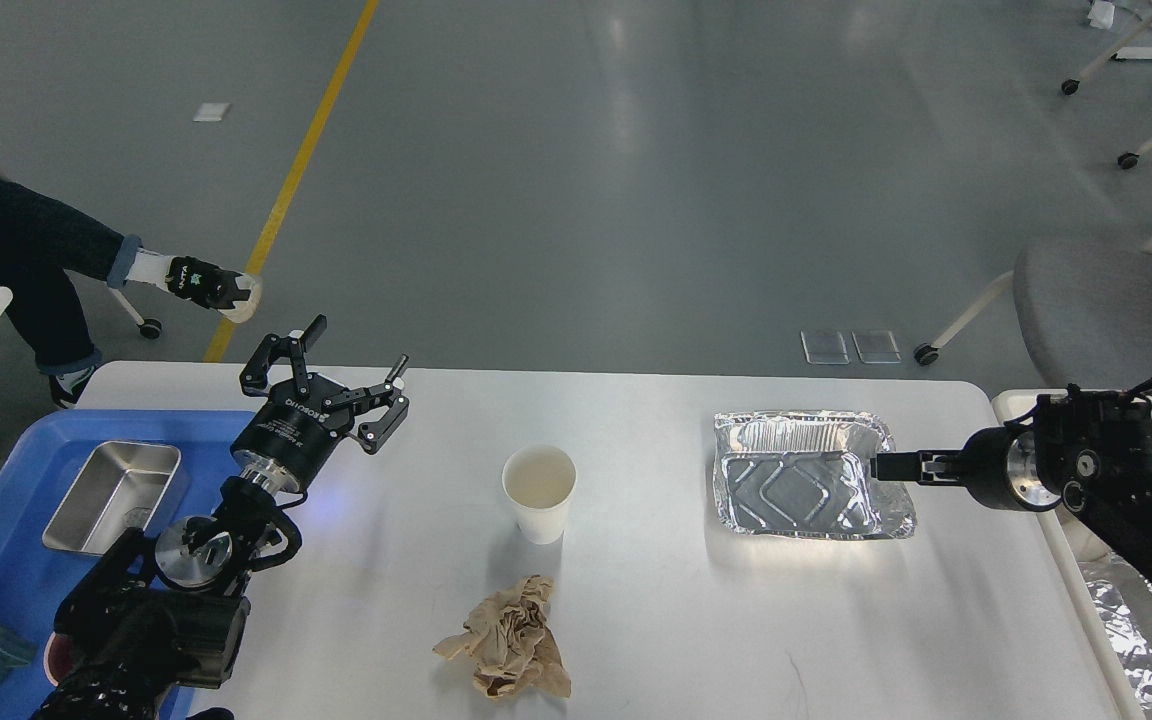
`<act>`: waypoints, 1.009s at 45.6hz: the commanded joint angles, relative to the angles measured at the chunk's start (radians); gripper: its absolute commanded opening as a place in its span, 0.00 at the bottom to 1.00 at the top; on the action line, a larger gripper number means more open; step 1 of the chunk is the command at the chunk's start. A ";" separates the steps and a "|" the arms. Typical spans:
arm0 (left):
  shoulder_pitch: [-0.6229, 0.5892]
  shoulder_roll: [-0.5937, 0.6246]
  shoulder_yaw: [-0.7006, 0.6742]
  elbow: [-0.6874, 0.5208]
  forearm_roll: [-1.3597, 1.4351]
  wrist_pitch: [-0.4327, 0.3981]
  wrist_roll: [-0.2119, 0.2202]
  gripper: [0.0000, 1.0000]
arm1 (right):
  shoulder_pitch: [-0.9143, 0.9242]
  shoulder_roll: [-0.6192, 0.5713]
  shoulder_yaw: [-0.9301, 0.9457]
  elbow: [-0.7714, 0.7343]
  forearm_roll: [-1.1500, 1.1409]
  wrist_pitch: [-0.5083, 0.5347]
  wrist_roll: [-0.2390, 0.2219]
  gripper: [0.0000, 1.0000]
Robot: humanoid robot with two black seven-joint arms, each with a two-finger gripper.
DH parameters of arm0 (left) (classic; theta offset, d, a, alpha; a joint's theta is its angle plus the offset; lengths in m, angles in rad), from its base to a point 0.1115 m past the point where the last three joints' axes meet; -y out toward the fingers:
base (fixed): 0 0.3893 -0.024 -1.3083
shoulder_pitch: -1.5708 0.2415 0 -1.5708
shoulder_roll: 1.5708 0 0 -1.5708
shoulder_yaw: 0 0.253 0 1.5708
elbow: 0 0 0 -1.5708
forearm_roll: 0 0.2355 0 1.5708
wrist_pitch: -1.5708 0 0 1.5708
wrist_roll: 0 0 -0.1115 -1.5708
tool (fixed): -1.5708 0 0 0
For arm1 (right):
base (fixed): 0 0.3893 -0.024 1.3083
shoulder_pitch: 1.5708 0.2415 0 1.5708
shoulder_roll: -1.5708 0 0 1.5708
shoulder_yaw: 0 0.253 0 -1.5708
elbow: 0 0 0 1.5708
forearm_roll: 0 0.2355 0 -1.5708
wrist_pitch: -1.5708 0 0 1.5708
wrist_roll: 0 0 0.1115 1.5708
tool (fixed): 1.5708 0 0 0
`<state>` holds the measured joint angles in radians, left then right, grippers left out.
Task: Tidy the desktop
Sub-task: 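Reach the right gripper to the foil tray rim and close on it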
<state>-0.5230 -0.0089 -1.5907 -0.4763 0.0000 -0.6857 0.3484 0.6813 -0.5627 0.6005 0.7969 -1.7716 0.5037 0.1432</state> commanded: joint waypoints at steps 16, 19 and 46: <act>0.020 -0.002 -0.002 -0.010 0.000 0.000 0.000 1.00 | 0.024 0.141 -0.064 -0.127 0.000 -0.086 0.002 1.00; 0.020 -0.002 -0.002 -0.010 0.000 0.000 0.000 1.00 | 0.024 0.138 -0.068 -0.125 0.000 -0.086 0.002 1.00; 0.023 0.003 0.000 -0.010 0.000 0.002 0.000 1.00 | 0.050 0.142 -0.096 -0.157 0.001 -0.106 0.009 1.00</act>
<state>-0.5012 -0.0071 -1.5908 -0.4864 0.0000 -0.6840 0.3478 0.7326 -0.4268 0.5115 0.6567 -1.7697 0.4100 0.1517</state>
